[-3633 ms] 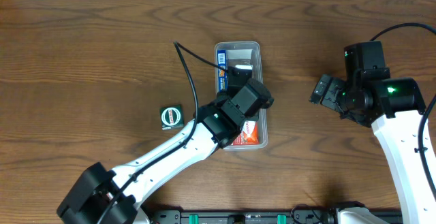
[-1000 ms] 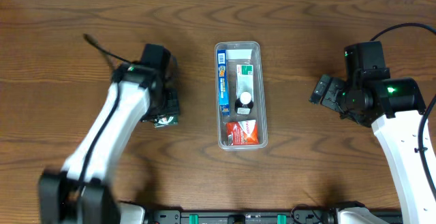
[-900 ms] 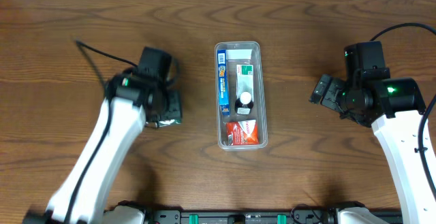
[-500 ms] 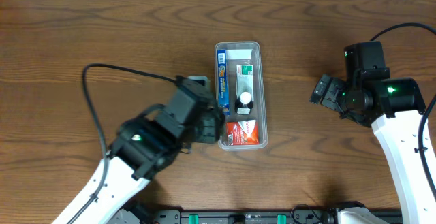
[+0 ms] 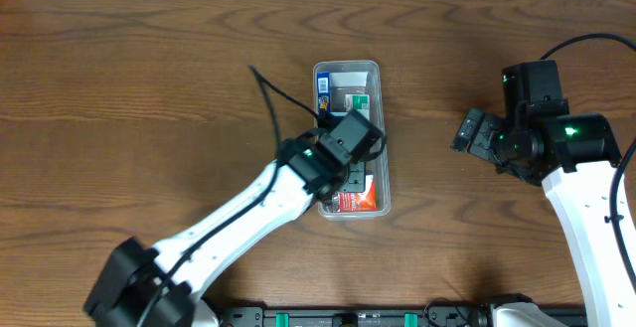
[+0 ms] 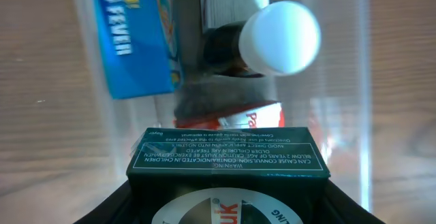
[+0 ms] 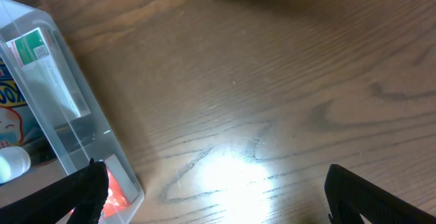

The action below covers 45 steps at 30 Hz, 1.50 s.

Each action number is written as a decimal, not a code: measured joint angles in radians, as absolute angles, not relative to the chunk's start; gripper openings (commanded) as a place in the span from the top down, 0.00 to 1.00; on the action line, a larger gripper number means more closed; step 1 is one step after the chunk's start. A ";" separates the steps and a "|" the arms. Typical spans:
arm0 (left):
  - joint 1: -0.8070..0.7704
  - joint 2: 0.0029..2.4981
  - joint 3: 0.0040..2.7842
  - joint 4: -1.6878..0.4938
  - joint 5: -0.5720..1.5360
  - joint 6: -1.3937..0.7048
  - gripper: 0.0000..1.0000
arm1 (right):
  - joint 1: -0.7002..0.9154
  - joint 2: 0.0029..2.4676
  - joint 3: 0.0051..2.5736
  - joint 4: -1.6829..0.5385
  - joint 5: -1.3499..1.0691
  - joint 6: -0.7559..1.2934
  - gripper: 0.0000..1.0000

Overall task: Pack container
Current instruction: 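Carry the green tin into the container's lower half and lower it, then open the left gripper and withdraw it to the left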

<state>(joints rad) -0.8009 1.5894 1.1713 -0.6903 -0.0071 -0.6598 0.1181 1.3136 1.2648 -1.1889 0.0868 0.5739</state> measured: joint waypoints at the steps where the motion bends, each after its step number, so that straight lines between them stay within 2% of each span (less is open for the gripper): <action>1: -0.801 1.603 1.171 -0.683 -0.006 -0.664 0.50 | 0.118 1.314 1.265 -1.189 0.087 0.574 0.01; 6: -0.807 1.618 1.171 -0.648 0.031 -0.681 0.50 | 0.118 1.314 1.265 -1.189 0.087 0.574 0.01; 8: -0.816 1.618 1.171 -0.646 0.039 -0.682 0.44 | 0.118 1.314 1.265 -1.189 0.087 0.574 0.01; 15: -0.876 1.618 1.171 -0.645 0.053 -0.687 0.20 | 0.118 1.314 1.265 -1.189 0.087 0.574 0.01; 18: -0.891 1.618 1.171 -0.644 0.056 -0.686 0.02 | 0.118 1.314 1.265 -1.189 0.087 0.574 0.01; 30: -0.893 1.588 1.174 -0.683 0.045 -0.661 0.02 | 0.118 1.314 1.265 -1.189 0.087 0.574 0.01; 36: -0.878 1.429 1.254 -0.855 -0.154 -0.580 0.02 | 0.118 1.314 1.265 -1.189 0.087 0.574 0.01; 40: -0.794 1.262 1.300 -0.910 -0.310 -0.540 0.02 | 0.118 1.314 1.265 -1.189 0.087 0.574 0.01; 45: -0.577 1.091 1.308 -0.940 -0.407 -0.471 0.02 | 0.118 1.314 1.265 -1.188 0.087 0.574 0.01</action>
<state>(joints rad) -0.5766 1.0908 1.3083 -0.9398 -0.4068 -0.4709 0.1181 1.3136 1.2648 -1.1885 0.0868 0.5739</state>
